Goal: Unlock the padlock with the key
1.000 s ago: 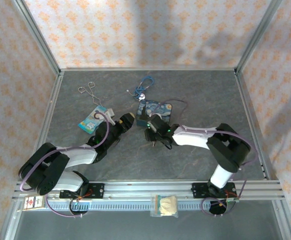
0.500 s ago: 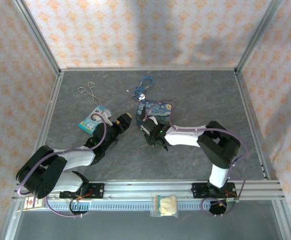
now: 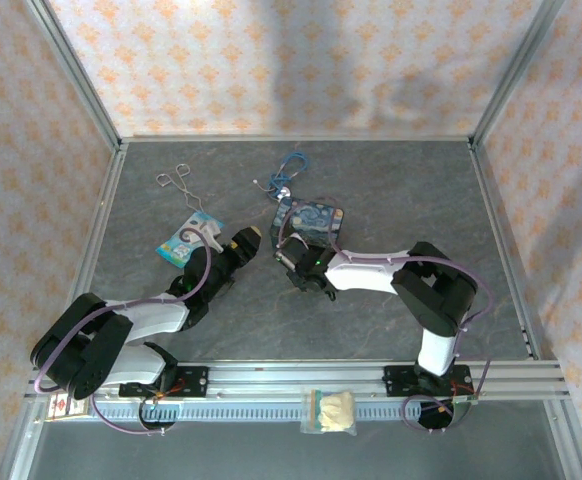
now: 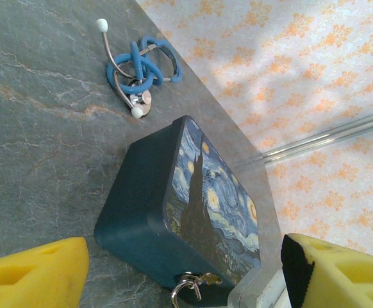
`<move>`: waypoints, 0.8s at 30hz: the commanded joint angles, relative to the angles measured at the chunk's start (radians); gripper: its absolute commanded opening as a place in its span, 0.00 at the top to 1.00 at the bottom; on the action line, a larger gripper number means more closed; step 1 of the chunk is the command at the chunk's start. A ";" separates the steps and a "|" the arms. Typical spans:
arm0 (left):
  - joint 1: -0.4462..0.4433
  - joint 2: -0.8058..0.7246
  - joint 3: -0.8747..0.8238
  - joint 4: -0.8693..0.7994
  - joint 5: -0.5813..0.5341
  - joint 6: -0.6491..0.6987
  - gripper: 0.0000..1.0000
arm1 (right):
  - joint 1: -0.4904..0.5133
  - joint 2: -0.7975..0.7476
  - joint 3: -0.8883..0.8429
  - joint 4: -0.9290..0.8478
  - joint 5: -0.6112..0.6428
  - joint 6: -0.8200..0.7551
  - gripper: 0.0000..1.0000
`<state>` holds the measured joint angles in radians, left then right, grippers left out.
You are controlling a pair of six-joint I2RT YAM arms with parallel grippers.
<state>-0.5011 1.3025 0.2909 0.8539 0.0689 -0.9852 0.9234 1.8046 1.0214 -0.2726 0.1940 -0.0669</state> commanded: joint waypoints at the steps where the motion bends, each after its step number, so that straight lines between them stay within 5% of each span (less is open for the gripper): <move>1: 0.012 -0.011 0.003 0.000 -0.006 0.018 0.22 | -0.011 -0.003 0.019 -0.020 0.092 -0.149 0.96; 14: 0.020 0.027 -0.001 0.037 0.001 0.015 0.21 | -0.010 -0.192 -0.239 0.309 0.027 -0.486 1.00; 24: 0.086 0.296 0.180 0.130 0.229 0.075 0.23 | -0.024 -0.197 -0.274 0.361 0.032 -0.555 1.00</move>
<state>-0.4187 1.5581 0.4007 0.9108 0.1993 -0.9588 0.9062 1.6196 0.7555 0.0235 0.2134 -0.5800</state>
